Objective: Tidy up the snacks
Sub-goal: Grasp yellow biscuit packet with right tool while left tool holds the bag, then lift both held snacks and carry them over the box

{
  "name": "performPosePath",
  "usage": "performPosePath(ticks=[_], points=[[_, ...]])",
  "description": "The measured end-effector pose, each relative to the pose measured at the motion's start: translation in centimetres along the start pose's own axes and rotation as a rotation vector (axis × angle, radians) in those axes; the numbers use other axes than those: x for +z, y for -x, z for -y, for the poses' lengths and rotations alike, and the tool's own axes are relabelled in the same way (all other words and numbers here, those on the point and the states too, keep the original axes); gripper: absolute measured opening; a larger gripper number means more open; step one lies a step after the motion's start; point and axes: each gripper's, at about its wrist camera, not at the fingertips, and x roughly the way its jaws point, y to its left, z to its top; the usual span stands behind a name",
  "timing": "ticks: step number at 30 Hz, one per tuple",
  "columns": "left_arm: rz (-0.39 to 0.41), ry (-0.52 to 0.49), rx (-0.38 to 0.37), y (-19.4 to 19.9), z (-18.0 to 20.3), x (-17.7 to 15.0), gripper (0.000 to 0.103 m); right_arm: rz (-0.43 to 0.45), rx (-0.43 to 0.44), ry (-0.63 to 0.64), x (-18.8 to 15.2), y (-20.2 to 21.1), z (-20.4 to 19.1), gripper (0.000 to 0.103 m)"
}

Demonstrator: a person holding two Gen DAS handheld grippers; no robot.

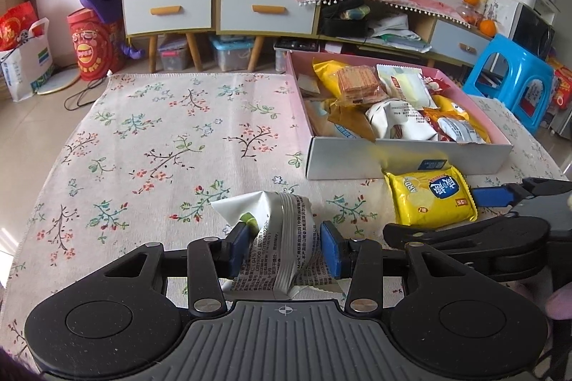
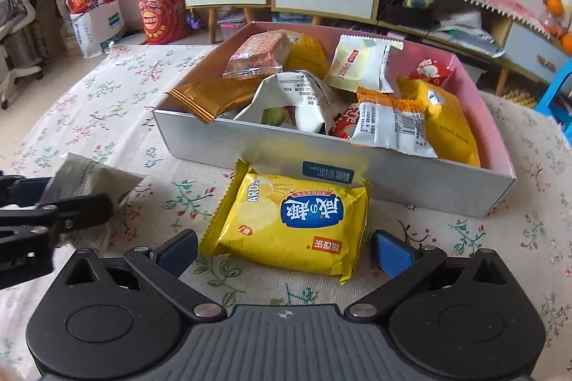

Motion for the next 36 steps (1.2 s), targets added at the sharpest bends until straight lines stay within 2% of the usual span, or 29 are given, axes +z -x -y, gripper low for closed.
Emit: performPosePath(ticks=[2,6,12,23,28,36], points=[[0.0,0.001,0.0,0.0,0.0,0.0,0.041,0.009,-0.005,0.003,-0.1,0.1,0.0,0.091],[-0.002,0.004,-0.001,0.0,0.0,-0.1,0.041,0.02,0.003,0.033,0.0,0.6,-0.1,0.077],[-0.001,-0.002,0.003,0.1,0.2,-0.2,0.041,0.02,0.02,0.048,0.1,1.0,0.0,0.064],[-0.012,-0.016,-0.011,0.4,0.6,-0.1,0.041,-0.007,0.061,0.014,0.4,2.4,1.2,0.061],[-0.006,-0.01,-0.018,0.8,1.0,0.3,0.041,0.001,0.123,-0.017,0.6,3.5,2.2,0.061],[0.022,0.009,-0.045,1.9,1.7,1.4,0.041,0.022,0.149,-0.057,1.0,5.3,4.0,0.061]])
